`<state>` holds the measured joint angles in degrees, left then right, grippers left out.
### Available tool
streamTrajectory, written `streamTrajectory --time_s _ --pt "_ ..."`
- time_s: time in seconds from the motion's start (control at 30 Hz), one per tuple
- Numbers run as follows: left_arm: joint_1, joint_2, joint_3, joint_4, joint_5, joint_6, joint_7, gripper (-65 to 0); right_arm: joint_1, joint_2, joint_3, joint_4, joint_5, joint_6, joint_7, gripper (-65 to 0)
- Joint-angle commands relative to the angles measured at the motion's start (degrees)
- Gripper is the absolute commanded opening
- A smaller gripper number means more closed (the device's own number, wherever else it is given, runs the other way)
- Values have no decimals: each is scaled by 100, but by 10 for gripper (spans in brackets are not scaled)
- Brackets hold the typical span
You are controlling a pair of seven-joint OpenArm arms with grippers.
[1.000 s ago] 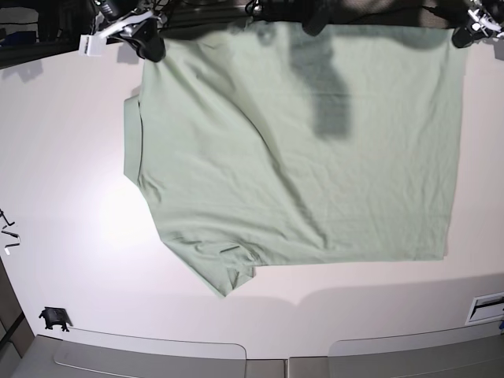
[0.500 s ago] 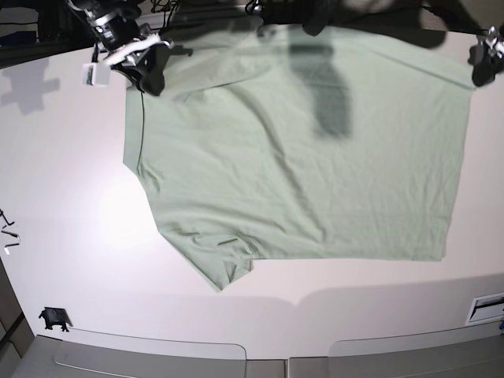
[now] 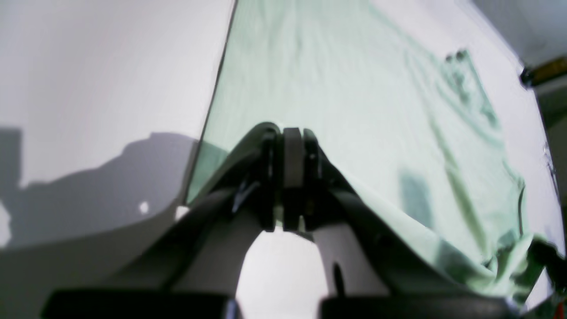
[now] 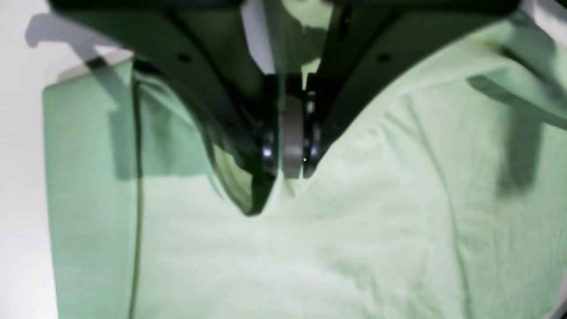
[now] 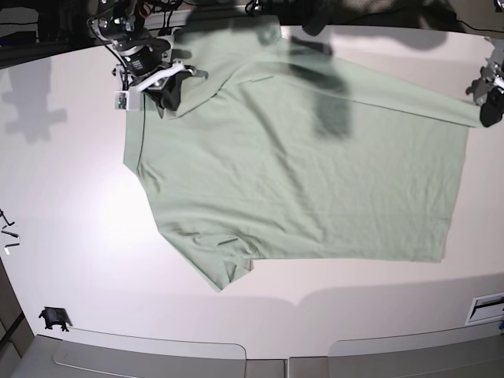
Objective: Fold the T-shirt properly
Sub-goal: 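Lift the held edge with both grippers and fold it over the shirt body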
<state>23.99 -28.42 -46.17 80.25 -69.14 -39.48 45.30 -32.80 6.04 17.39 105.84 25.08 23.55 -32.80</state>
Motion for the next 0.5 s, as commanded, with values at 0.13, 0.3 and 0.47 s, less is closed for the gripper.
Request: streamTrajectory --time_s 0.13,0.3,0.47 --pt "-247 -195 -59 79 -133 -52 -348 -650 79 28 26 90 55 37 245 -650" --pt "-420 -192 -59 79 116 -52 -404 -650 109 13 26 85 -278 -365 433 -650" --pt "-431 -190 -59 79 728 66 -730 -650 297 13 26 52 -479 -562 459 -650"
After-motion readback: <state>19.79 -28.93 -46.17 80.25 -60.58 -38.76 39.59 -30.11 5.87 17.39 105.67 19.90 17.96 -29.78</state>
